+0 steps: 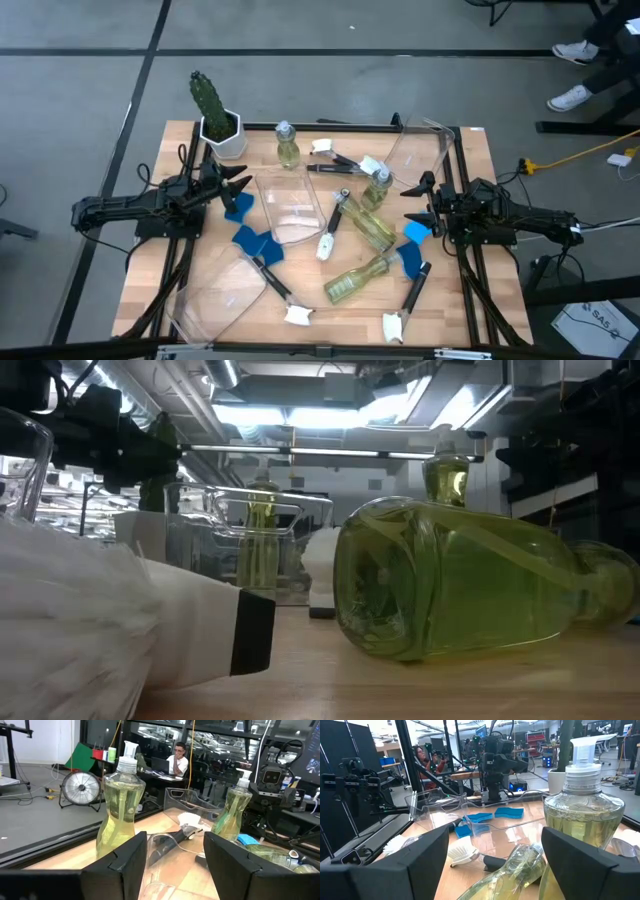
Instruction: Pick & Place Kitchen Sink Supplies
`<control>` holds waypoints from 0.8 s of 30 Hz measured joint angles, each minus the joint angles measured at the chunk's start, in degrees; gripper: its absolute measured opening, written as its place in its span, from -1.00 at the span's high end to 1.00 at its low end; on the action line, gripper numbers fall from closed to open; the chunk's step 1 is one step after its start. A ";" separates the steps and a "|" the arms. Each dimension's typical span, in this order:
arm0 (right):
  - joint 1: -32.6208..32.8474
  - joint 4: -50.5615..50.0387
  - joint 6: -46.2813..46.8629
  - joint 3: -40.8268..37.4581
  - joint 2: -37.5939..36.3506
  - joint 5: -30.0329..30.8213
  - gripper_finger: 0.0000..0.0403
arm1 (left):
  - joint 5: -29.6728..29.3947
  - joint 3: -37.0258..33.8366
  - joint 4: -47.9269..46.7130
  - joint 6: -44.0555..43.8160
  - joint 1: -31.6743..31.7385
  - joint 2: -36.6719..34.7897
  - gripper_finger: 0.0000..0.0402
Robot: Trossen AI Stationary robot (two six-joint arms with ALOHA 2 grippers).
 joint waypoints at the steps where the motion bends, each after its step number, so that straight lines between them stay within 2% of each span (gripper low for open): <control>1: 0.00 0.01 0.00 -0.02 0.00 0.00 -0.56 | -0.02 0.00 -0.01 0.01 0.00 0.00 0.05; 22: -0.01 0.00 0.01 -0.02 0.00 0.01 -0.56 | -0.01 0.00 -0.01 0.01 0.01 0.00 0.06; 24: 0.01 0.02 1.22 -0.01 0.01 1.43 -0.56 | -0.02 0.01 0.00 0.00 0.02 0.00 0.05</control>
